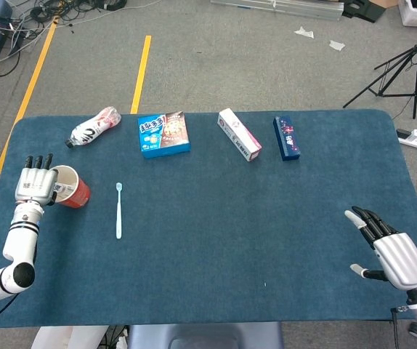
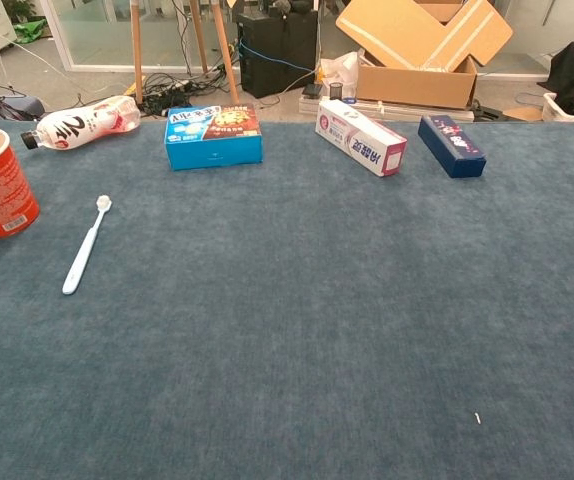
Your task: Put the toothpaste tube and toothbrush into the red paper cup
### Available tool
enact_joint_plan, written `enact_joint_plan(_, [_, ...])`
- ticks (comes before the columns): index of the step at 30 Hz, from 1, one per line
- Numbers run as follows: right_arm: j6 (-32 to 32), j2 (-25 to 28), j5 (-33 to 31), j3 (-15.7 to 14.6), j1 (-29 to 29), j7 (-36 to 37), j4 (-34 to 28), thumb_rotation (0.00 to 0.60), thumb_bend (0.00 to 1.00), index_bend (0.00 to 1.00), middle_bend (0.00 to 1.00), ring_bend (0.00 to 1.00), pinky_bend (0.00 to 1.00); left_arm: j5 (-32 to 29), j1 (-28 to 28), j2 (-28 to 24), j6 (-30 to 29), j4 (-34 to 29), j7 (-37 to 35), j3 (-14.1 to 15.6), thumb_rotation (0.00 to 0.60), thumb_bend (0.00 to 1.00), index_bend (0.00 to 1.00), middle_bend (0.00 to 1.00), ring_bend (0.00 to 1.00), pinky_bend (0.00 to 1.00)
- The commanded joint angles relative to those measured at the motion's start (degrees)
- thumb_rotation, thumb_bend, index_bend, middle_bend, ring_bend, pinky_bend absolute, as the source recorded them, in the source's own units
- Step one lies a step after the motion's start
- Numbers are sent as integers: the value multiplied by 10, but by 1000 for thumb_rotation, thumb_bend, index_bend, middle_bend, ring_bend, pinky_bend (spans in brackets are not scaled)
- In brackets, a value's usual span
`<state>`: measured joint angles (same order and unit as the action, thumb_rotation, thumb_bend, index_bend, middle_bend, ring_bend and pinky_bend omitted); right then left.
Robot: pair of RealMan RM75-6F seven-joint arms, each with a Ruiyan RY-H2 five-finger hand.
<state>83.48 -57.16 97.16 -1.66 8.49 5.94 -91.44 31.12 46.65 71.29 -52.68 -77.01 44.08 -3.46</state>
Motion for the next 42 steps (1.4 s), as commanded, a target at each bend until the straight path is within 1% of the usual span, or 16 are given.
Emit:
enact_joint_plan(1, [0, 0, 0, 0, 0, 0, 0, 600, 0, 74, 92, 110, 433, -1, 0, 0, -1, 0, 1, 0, 600, 397, 360, 0, 0, 0])
enact_joint_plan(18, [2, 0, 2, 1, 1, 4, 0, 600, 0, 74, 92, 110, 432, -5, 0, -10, -10, -18, 4, -3, 600, 397, 359, 0, 0, 0])
enact_joint_plan(33, [7, 1, 6, 0, 0, 5, 0, 600, 0, 74, 93, 110, 432, 3, -2, -36, -38, -71, 7, -6, 600, 397, 359, 0, 0, 0])
enact_joint_plan(42, [8, 2, 6, 1, 0, 4, -1, 600, 0, 74, 93, 110, 432, 23, -6, -43, -53, -95, -7, -13, 600, 397, 359, 0, 0, 0])
